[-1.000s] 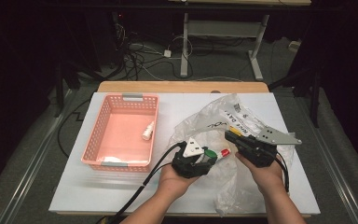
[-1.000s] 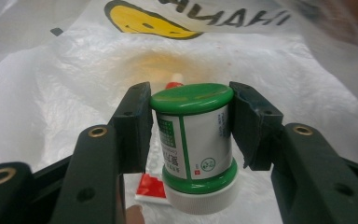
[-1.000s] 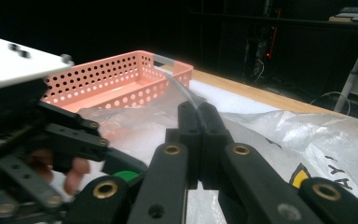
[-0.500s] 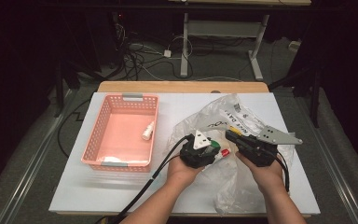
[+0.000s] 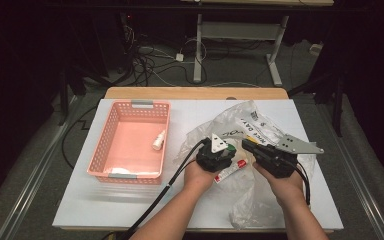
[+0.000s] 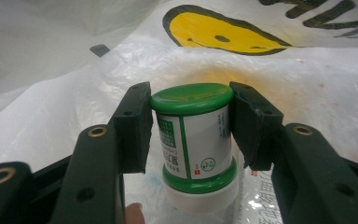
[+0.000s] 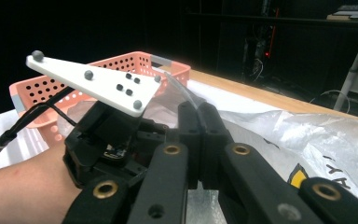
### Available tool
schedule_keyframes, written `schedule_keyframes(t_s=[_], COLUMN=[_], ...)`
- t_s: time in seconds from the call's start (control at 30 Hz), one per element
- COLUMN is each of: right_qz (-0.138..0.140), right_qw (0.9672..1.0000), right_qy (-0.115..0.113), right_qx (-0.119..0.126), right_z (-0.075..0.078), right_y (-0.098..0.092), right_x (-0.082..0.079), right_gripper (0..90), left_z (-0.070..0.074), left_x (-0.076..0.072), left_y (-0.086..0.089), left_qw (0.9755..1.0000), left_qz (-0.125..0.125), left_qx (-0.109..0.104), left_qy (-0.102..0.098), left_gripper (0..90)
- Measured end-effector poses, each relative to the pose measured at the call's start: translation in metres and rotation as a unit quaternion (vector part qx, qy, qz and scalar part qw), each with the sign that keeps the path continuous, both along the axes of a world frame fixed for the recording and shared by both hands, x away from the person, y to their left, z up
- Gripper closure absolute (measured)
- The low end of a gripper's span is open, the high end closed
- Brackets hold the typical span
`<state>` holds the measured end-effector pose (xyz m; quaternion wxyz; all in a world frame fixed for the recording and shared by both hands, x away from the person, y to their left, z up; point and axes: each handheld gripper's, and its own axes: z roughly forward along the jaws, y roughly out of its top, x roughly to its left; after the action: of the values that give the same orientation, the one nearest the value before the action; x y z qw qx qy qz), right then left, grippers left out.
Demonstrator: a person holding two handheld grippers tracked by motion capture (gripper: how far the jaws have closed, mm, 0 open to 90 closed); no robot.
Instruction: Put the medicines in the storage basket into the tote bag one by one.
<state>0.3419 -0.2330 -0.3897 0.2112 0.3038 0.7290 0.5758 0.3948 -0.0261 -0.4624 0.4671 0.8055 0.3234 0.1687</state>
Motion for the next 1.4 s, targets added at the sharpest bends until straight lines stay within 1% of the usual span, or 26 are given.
schedule_keyframes(t_s=[0.03,0.13,0.23,0.27,0.33,0.37,0.47,0.67,0.77,0.87,0.9,0.97,1.0,1.07,1.1,1.13,1.2,1.3,1.4], right_qz=[0.0,0.0,0.001,0.001,0.001,0.0,0.001,0.001,0.001,0.002,0.002,0.002,0.002,0.001,0.001,0.001,0.001,0.001,0.001], right_qw=[1.0,1.0,1.0,1.0,1.0,1.0,1.0,1.0,1.0,1.0,1.0,1.0,1.0,1.0,1.0,1.0,1.0,1.0,1.0], right_qy=[0.0,0.002,0.002,0.002,0.002,0.003,0.004,0.003,0.002,0.004,0.004,0.003,0.003,0.003,0.003,0.003,0.002,0.002,0.002], right_qx=[-0.001,-0.001,-0.002,-0.002,-0.002,-0.002,-0.003,-0.004,-0.004,-0.006,-0.005,-0.005,-0.005,-0.004,-0.004,-0.003,-0.003,-0.004,-0.004], right_z=[0.0,-0.002,-0.002,-0.002,-0.002,-0.002,-0.003,-0.002,-0.002,-0.003,-0.003,-0.002,-0.002,-0.002,-0.002,-0.002,-0.002,-0.002,-0.001], right_y=[0.0,0.0,0.001,0.001,0.0,0.0,0.0,0.0,0.001,0.001,0.002,0.001,0.001,0.001,0.001,0.001,0.001,0.001,0.0], right_x=[0.0,0.001,0.0,0.0,0.0,0.001,0.001,0.0,0.0,0.0,-0.001,-0.001,-0.001,-0.001,-0.001,-0.001,-0.001,-0.001,-0.001], right_gripper=[90.0,90.0,90.0,90.0,90.0,90.0,90.0,90.0,90.0,90.0,90.0,90.0,90.0,90.0,90.0,90.0,90.0,90.0,90.0], left_z=[-0.001,-0.005,-0.008,-0.009,-0.01,-0.01,-0.008,-0.004,-0.001,0.001,0.001,0.003,0.004,0.006,0.007,0.008,0.009,0.01,0.011], left_x=[0.001,0.006,0.008,0.008,0.008,0.008,0.007,0.002,0.001,-0.001,-0.002,-0.004,-0.005,-0.008,-0.009,-0.011,-0.016,-0.025,-0.035], left_y=[0.0,0.0,-0.002,-0.003,-0.003,-0.003,-0.002,0.0,0.002,0.004,0.005,0.006,0.007,0.009,0.01,0.012,0.015,0.02,0.026], left_qw=[1.0,0.9999,0.9998,0.9998,0.9999,0.9999,0.9998,0.9998,0.9996,0.9993,0.9992,0.9993,0.9993,0.9994,0.9993,0.9992,0.9993,0.9991,0.9988], left_qz=[0.003,0.01,0.01,0.008,0.006,0.006,0.005,-0.003,-0.006,-0.009,-0.011,-0.013,-0.015,-0.017,-0.018,-0.021,-0.024,-0.032,-0.04], left_qx=[0.0,-0.013,-0.015,-0.012,-0.009,-0.011,-0.008,0.012,0.016,0.017,0.017,0.016,0.017,0.015,0.012,0.01,0.005,0.007,0.001], left_qy=[-0.001,0.002,0.008,0.01,0.007,0.009,0.014,0.015,0.022,0.032,0.034,0.03,0.028,0.028,0.03,0.031,0.03,0.027,0.027], left_gripper=[50.6,50.6,50.6,50.6,50.5,50.5,50.4,50.0,49.4,45.3,45.1,44.3,42.3,41.7,39.6,39.2,39.0,38.9,37.5])
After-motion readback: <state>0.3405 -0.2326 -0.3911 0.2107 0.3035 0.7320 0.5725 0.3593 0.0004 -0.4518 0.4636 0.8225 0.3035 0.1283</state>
